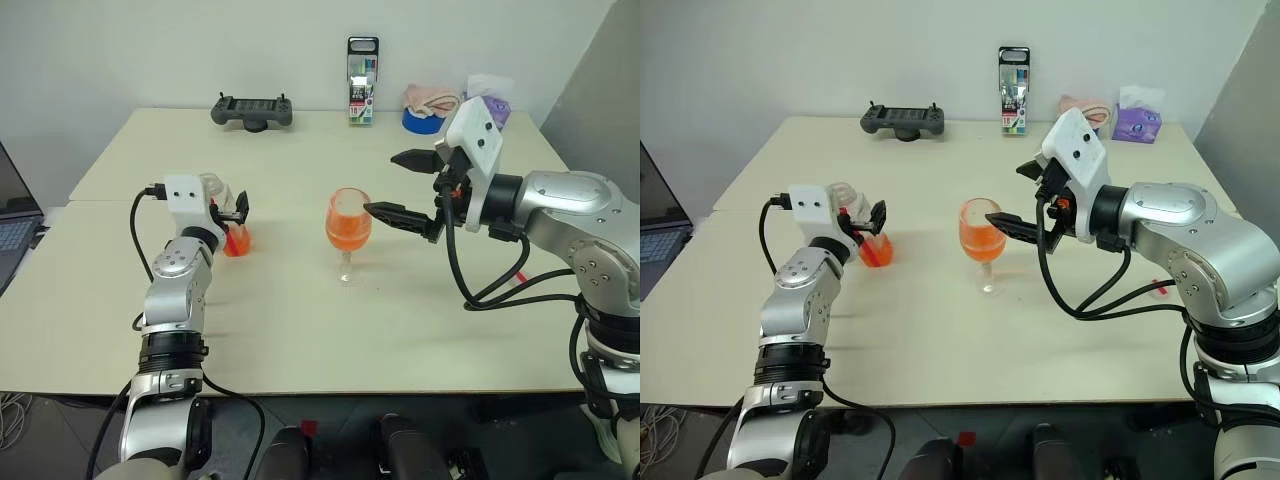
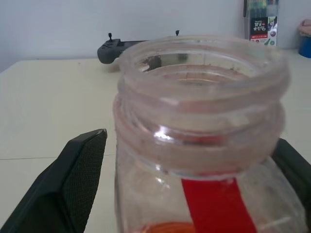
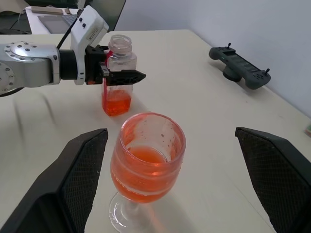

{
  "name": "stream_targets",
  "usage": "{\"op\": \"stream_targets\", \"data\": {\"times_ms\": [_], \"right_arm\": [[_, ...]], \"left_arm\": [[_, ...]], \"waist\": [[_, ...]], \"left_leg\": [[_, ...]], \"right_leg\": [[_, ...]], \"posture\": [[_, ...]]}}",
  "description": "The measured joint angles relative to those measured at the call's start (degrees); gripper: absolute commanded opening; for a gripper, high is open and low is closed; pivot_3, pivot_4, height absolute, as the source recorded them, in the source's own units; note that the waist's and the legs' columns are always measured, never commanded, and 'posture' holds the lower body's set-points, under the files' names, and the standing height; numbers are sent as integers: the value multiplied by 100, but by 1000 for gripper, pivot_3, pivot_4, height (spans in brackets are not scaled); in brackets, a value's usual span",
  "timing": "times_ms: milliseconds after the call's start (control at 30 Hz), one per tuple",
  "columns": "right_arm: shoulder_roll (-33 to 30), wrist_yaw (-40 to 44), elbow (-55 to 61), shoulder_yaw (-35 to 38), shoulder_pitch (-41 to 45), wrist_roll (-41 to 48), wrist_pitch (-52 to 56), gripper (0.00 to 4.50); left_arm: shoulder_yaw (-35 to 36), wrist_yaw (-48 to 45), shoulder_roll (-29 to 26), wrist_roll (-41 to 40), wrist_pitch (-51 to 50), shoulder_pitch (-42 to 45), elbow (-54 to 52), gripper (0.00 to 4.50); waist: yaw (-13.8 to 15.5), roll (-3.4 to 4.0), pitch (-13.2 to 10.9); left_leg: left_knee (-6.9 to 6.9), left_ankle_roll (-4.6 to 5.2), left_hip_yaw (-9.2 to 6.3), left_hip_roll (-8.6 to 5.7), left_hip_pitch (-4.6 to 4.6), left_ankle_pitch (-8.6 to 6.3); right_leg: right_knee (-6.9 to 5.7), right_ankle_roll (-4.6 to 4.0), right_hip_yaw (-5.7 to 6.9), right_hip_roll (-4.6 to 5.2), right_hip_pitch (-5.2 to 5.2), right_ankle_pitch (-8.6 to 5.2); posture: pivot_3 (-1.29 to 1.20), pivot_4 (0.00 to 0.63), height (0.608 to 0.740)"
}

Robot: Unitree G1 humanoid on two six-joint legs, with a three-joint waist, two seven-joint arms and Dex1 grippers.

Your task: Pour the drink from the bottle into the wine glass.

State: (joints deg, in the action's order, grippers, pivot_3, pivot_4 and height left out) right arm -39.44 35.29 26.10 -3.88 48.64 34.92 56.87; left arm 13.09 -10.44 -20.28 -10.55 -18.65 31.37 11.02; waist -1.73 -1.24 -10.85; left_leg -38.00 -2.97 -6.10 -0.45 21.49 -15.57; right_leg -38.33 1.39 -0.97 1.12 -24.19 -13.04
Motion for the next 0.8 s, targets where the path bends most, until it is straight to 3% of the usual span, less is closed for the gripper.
{"op": "stream_targets", "data": {"times_ms": [200,500,800], "right_arm": [[-223,94,-38,162,-212,-45,-73,4500],[-591,380,-251,274,-372,-231,-334,4500],[-1004,1018,-430,582,-763,-137,-578,4500]], "left_arm": [[105,-159,-417,-288,-1002,-443,-1331,4491],[306,-705,-1151,-905,-2073,-267,-2144,4491],[665,-2750,-2340,-2910,-2905,435,-2702,4491]], "waist": [[7,0,0],[4,0,0],[-6,1,-2]], "left_leg": [[3,0,-4,1,21,0],[4,0,-2,0,21,0],[9,1,5,1,25,-1]], "right_leg": [[36,-1,4,-1,1,0],[43,23,3,0,1,-14],[56,25,2,-1,1,-17]], "posture": [[0,150,740],[0,150,740],[0,150,740]]}}
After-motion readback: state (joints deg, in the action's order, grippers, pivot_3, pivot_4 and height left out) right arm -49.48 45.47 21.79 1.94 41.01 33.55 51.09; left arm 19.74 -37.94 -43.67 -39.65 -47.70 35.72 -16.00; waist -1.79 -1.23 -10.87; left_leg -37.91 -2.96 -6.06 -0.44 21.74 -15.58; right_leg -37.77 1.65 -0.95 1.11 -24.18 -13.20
